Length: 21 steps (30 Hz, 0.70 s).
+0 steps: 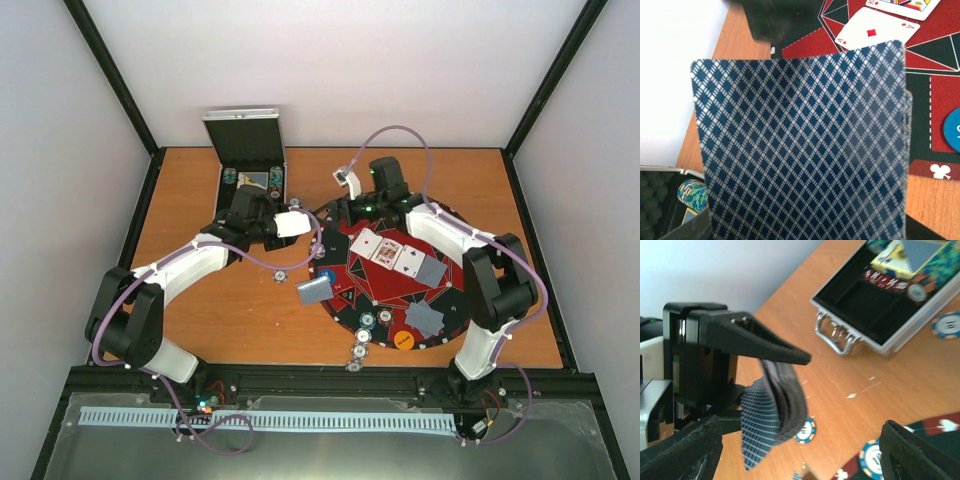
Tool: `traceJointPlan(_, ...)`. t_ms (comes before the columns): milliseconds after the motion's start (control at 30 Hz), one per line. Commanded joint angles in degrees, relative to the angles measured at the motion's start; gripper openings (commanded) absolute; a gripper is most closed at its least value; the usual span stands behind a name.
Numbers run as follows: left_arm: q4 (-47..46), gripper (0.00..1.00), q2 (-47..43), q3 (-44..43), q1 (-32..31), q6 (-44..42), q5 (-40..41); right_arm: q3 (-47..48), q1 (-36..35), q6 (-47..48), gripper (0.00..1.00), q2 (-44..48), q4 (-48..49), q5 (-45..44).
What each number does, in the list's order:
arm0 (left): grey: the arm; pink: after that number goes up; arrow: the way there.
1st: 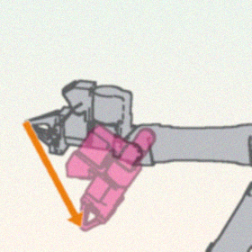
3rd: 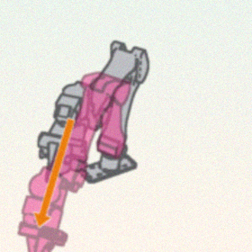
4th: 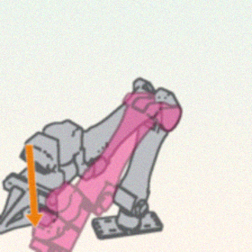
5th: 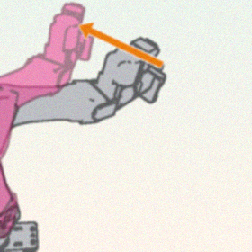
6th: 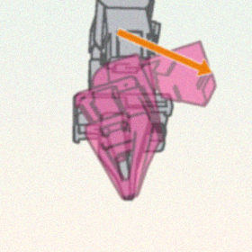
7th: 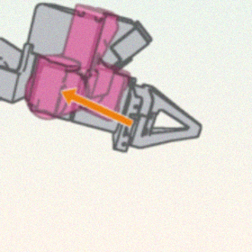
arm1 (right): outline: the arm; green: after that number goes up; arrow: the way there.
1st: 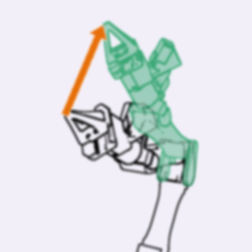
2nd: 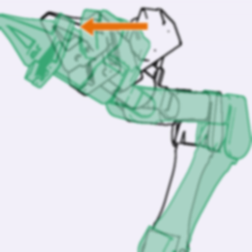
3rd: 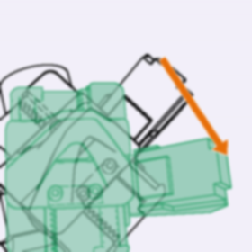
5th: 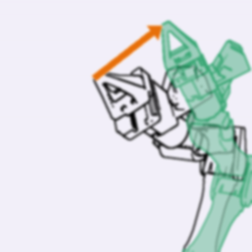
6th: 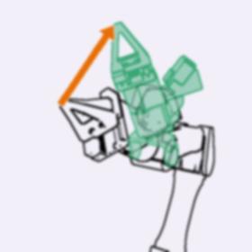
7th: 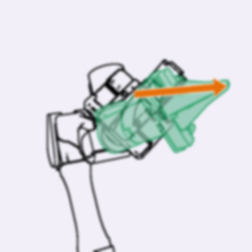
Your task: Distribute texas hold em gaming equipment
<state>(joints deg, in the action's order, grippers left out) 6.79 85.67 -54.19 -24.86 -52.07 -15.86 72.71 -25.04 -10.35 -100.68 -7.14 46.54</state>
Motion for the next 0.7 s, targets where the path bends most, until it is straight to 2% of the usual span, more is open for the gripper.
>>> traceJointPlan(0,-2.0,0.53,-0.1,-2.2,0.4,-0.5,-0.9,3.6,-2.5,0.3,0.85,-2.2,-2.1,2.3)
traceJointPlan(200,-2.2,0.52,-0.2,-2.1,0.5,-0.6,-1.0,7.3,-3.2,0.7,0.78,-6.2,-4.5,-0.1)
traceJointPlan(333,-2.2,0.53,-0.2,-2.0,0.5,-0.7,-1.0,10.2,-3.4,4.5,0.64,-7.1,-11.4,-2.5)
traceJointPlan(500,-2.2,0.53,-0.1,-1.8,0.5,-0.8,-1.2,10.9,-3.3,6.1,0.45,-6.3,-14.1,-1.4)
traceJointPlan(667,-2.1,0.53,0.0,-1.8,0.4,-1.0,-1.3,11.3,-3.3,5.6,0.36,-6.2,-14.2,3.5)
